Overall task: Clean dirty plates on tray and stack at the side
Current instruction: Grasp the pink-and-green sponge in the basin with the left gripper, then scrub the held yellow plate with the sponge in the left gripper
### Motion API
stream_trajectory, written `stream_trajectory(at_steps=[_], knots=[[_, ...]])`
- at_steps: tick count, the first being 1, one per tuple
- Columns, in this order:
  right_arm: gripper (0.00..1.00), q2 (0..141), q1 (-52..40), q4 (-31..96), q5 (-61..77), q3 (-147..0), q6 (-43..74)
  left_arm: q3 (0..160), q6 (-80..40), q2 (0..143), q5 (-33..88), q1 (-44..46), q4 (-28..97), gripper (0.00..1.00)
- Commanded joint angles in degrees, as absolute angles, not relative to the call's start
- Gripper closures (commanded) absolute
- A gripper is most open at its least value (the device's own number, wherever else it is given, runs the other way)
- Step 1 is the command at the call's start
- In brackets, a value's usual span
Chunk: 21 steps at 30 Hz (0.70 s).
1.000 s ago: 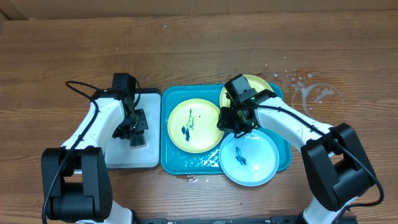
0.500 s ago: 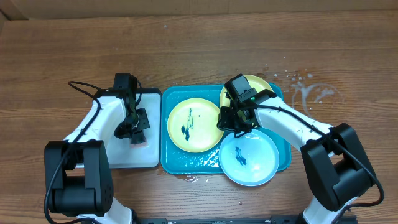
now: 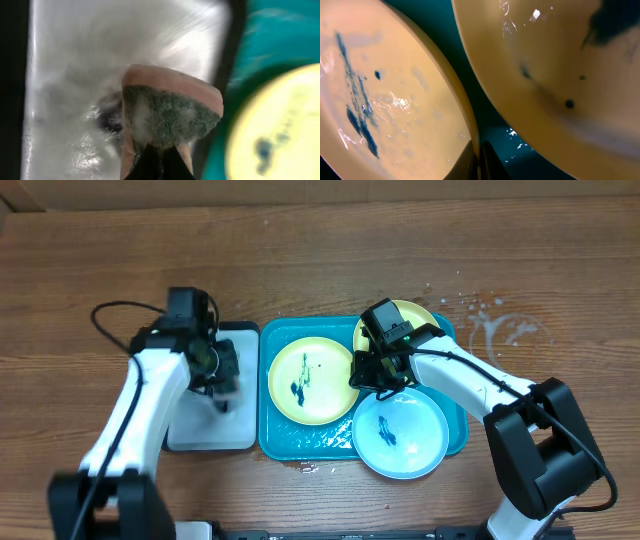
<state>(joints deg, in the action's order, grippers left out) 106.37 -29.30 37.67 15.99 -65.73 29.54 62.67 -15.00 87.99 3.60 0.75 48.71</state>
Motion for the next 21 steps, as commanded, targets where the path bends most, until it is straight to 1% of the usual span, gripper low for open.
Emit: stream_trajectory(at_steps=[1, 4, 8, 16, 21], knots=[[0.96, 106.52, -29.26, 37.21, 15.44, -67.0, 28.23, 64.77, -13.21, 83.26, 9.54, 1.21, 50.0, 0.96], [0.96, 106.52, -29.56, 37.26, 14.94, -66.98, 28.49, 64.75, -12.6, 82.87, 9.91, 1.21, 51.9, 0.96], [0.96, 106.54, -29.63, 37.19, 12.82, -66.54, 32.38, 64.75, -10.61, 83.24, 12.6, 2.28, 53.87, 0.96], [0.96, 106.54, -30.04, 34.63, 13.54, -63.33, 33.21, 64.75, -10.41, 83.26, 15.09, 10.13, 49.82, 0.96], [0.96, 106.54, -32.01, 34.0, 13.45, -61.95, 34.15, 64.75, -13.17, 83.61, 14.87, 13.87, 47.83, 0.96]])
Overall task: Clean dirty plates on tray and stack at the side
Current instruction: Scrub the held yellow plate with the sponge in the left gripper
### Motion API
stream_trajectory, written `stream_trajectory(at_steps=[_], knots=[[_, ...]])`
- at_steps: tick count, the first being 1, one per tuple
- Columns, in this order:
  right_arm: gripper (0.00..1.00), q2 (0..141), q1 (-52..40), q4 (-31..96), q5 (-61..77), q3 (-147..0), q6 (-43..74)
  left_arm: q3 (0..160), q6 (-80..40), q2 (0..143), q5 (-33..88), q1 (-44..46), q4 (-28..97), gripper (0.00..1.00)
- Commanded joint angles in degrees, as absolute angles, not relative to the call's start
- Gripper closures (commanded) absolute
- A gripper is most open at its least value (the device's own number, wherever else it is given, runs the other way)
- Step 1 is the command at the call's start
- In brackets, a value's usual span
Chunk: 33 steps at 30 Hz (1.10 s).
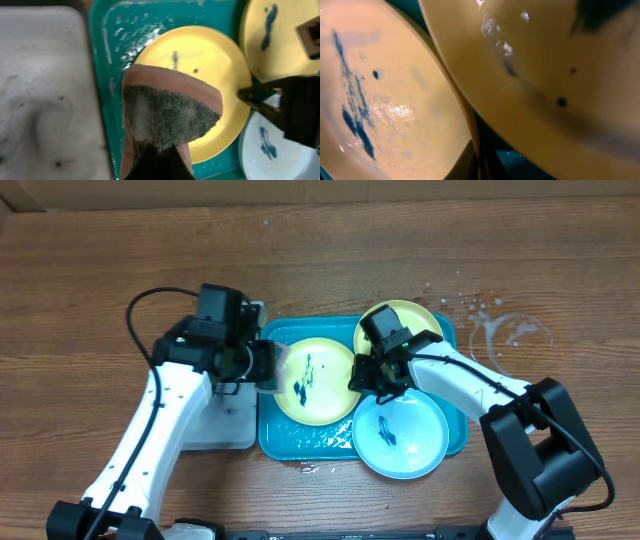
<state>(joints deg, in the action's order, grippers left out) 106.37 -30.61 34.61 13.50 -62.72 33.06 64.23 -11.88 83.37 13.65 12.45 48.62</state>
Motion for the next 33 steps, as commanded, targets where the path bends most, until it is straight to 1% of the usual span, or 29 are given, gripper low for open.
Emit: stream_trajectory(at_steps=[1, 8, 16, 22, 24, 30, 33], knots=[[0.96, 106.54, -32.51, 33.58, 13.32, -61.54, 34.41, 64.75, -13.67, 84.01, 14.87, 14.2, 47.66, 0.96], [0.96, 106.54, -33.54, 31.79, 12.84, -61.06, 35.51, 64.75, -13.69, 89.76, 15.05, 14.7, 47.09, 0.96], [0.96, 106.54, -33.54, 31.33, 12.88, -61.01, 35.66, 64.75, -12.43, 100.77, 14.9, 15.03, 42.85, 0.96], [0.96, 106.54, -33.54, 31.22, 12.88, -61.01, 35.83, 64.75, -13.15, 109.36, 15.09, 17.26, 40.14, 0.96], [0.96, 106.54, -33.54, 31.09, 12.88, -61.01, 35.83, 64.75, -13.3, 111.48, 17.15, 18.57, 40.14, 0.96], [0.96, 106.54, -33.54, 30.48, 12.88, -61.01, 35.83, 64.75, -10.96, 113.97, 29.89, 24.51, 40.12, 0.96], [0.96, 106.54, -33.54, 30.46, 12.88, -61.01, 35.83, 64.75, -10.52, 113.97, 31.57, 26.96, 39.68, 0.96]])
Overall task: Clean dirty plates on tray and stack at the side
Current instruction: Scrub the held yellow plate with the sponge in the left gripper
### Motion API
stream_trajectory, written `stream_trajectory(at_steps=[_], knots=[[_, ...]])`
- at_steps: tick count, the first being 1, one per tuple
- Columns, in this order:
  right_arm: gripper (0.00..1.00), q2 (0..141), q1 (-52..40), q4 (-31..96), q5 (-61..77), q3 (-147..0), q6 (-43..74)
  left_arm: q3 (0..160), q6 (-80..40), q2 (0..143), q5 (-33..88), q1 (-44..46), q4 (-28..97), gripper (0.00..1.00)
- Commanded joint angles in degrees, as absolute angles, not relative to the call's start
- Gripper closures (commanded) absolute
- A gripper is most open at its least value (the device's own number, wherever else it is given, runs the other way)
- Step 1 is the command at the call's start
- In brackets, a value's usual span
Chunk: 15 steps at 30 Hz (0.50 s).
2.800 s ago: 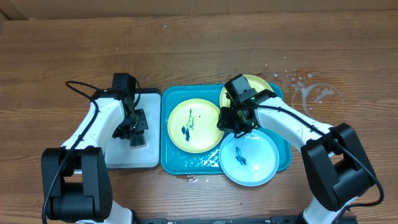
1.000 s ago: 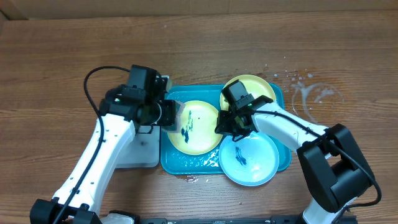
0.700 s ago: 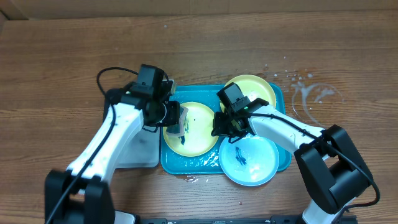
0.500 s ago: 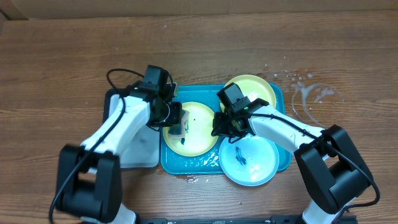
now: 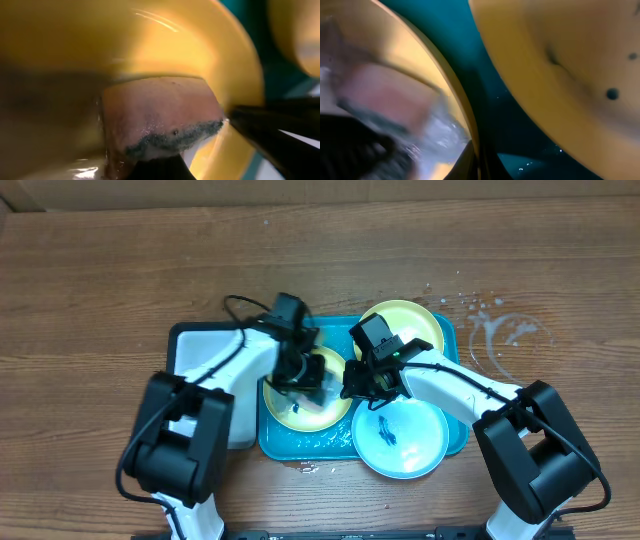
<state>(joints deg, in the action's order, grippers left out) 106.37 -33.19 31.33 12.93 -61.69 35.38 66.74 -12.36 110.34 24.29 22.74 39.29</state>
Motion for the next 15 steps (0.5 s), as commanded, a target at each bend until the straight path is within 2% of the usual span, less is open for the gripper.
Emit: stream_trajectory(at_steps=[1, 7, 11, 15], knots=[[0.96, 106.54, -33.54, 30.48, 12.88, -61.01, 35.83, 64.77, -10.52, 113.97, 31.46, 27.18, 39.59, 0.96], [0.96, 106.54, -33.54, 30.48, 12.91, -61.01, 35.88, 64.75, -13.08, 113.97, 25.17, 24.36, 43.46, 0.96], [0.96, 106.54, -33.54, 30.48, 12.88, -61.01, 36.03, 64.75, -17.47, 113.97, 7.31, 21.3, 49.65, 0.96], [0.96, 106.54, -33.54, 30.48, 12.86, -61.01, 36.05, 64.75, -20.45, 113.97, -2.02, 18.46, 50.54, 0.96]])
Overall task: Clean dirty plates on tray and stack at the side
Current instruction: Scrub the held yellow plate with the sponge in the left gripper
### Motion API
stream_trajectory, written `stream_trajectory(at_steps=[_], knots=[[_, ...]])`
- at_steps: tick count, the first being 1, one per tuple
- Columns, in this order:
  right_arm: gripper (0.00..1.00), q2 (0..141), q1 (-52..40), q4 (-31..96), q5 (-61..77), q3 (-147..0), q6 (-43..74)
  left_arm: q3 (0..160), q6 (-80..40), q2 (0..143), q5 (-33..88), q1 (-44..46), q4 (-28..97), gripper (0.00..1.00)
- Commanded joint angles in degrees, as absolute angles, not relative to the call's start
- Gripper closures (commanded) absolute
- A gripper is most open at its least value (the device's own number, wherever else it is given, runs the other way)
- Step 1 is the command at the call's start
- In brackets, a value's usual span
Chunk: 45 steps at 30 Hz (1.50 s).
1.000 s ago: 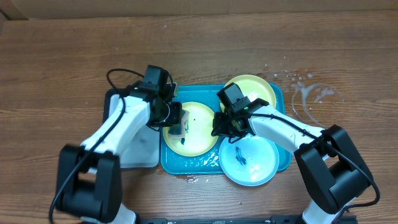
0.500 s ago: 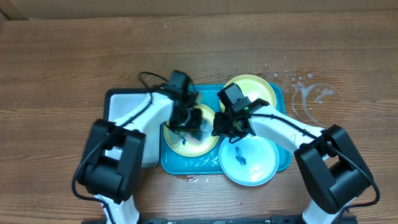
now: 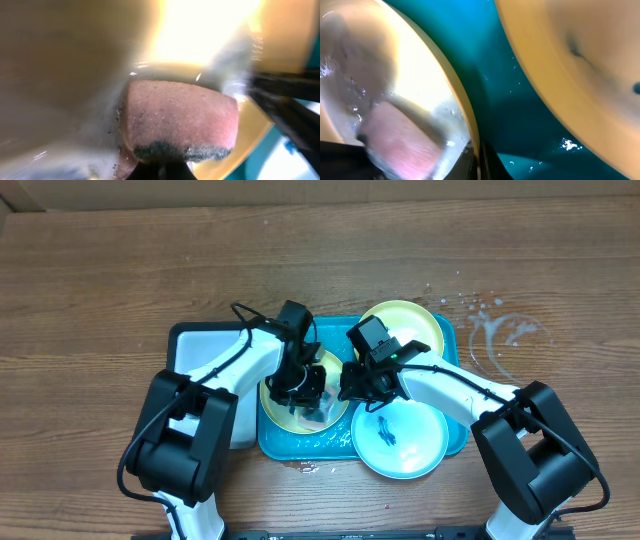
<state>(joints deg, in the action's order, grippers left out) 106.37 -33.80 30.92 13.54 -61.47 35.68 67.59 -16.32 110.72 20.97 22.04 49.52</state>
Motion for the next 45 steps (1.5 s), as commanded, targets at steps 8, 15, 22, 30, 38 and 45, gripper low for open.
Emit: stream_trajectory(at_steps=[8, 15, 22, 30, 38, 45], knots=[[0.96, 106.54, -33.54, 30.48, 12.86, -61.01, 36.03, 64.75, -29.41, 113.97, -18.37, 16.73, 49.71, 0.96], [0.96, 106.54, -33.54, 30.48, 12.86, -61.01, 36.03, 64.77, -37.8, 113.97, -19.99, 16.82, 50.52, 0.96], [0.96, 106.54, -33.54, 30.48, 12.6, -61.01, 36.01, 64.77, -26.96, 113.97, 13.82, 16.84, 40.73, 0.96], [0.96, 106.54, -33.54, 29.82, 12.6, -60.36, 36.01, 64.77, -26.98, 114.02, 30.57, 16.95, 34.17, 0.96], [0.96, 106.54, -33.54, 28.95, 12.67, -59.94, 36.03, 64.77, -27.62, 114.26, 36.16, 18.94, 31.14, 0.96], [0.96, 106.54, -33.54, 28.99, 12.67, -59.94, 36.03, 65.08, -29.23, 118.87, 43.2, 21.82, 26.96, 0.96]])
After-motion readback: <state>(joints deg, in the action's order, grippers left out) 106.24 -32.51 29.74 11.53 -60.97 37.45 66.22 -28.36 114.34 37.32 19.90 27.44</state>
